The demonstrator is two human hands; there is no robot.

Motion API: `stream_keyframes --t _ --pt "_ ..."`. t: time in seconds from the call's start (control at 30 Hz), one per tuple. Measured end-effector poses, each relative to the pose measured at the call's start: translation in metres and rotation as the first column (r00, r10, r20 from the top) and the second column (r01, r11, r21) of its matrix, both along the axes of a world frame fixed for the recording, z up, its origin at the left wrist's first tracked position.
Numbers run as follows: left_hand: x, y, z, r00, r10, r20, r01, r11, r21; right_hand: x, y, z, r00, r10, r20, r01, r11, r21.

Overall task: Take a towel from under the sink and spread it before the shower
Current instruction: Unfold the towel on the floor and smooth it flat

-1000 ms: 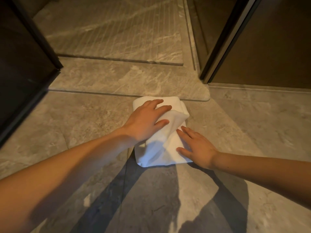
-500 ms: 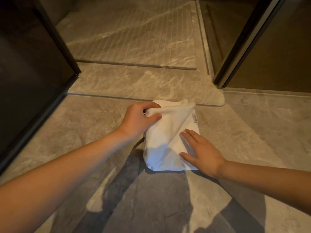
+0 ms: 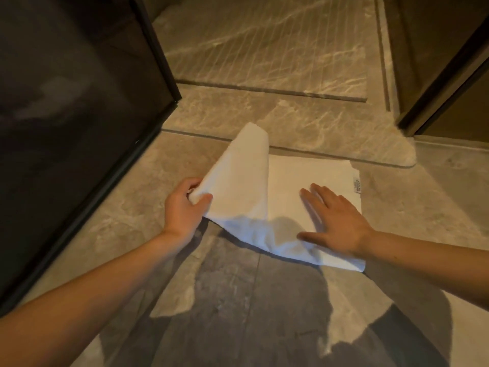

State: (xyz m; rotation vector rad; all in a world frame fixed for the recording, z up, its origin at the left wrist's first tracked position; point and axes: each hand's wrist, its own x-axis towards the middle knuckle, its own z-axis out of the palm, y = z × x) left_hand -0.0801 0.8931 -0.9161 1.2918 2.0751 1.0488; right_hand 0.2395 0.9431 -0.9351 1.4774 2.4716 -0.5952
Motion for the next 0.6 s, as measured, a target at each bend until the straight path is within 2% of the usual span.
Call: stream_keyframes --t 0.13,0.23,0.27,0.33,0.4,0.43,0.53,0.6 --pt "-0.019 -0.012 -0.016 0.994 0.035 -0.103 -0.050 0.988 -0.144 -0.005 0.009 -0.001 0.997 0.027 0.068 -0.023 0.999 -0.048" --pt "-0.021 -0.015 -0.020 0.934 -0.104 -0.342 -0.012 0.947 -0.320 -0.004 0.009 -0.005 0.998 -0.003 0.061 0.006 0.999 -0.053" --pt "-0.018 -0.011 -0.019 0.874 -0.197 -0.445 0.056 0.949 -0.310 -0.005 0.009 -0.005 0.999 -0.031 0.033 0.032 0.998 -0.045" --pt "-0.002 0.005 -0.014 0.707 -0.386 -0.593 0.302 0.923 -0.240 -0.011 0.011 -0.002 0.994 -0.084 -0.075 0.085 0.996 0.021" --pt "0.023 0.027 -0.009 0.536 -0.530 -0.657 0.531 0.817 -0.225 -0.022 0.016 0.001 0.988 -0.036 -0.150 0.060 0.985 0.163" --pt "0.037 0.037 -0.010 0.462 -0.578 -0.673 0.592 0.766 -0.251 -0.029 0.018 0.002 0.987 -0.003 -0.160 0.039 0.975 0.219" --pt "0.069 0.058 -0.024 0.310 -0.669 -0.676 0.623 0.680 -0.387 -0.047 0.025 -0.004 0.990 -0.019 -0.141 0.053 0.970 0.236" --pt "0.074 0.064 -0.037 0.290 -0.696 -0.656 0.626 0.657 -0.420 -0.047 0.027 -0.016 0.993 -0.058 -0.101 0.078 0.977 0.198"
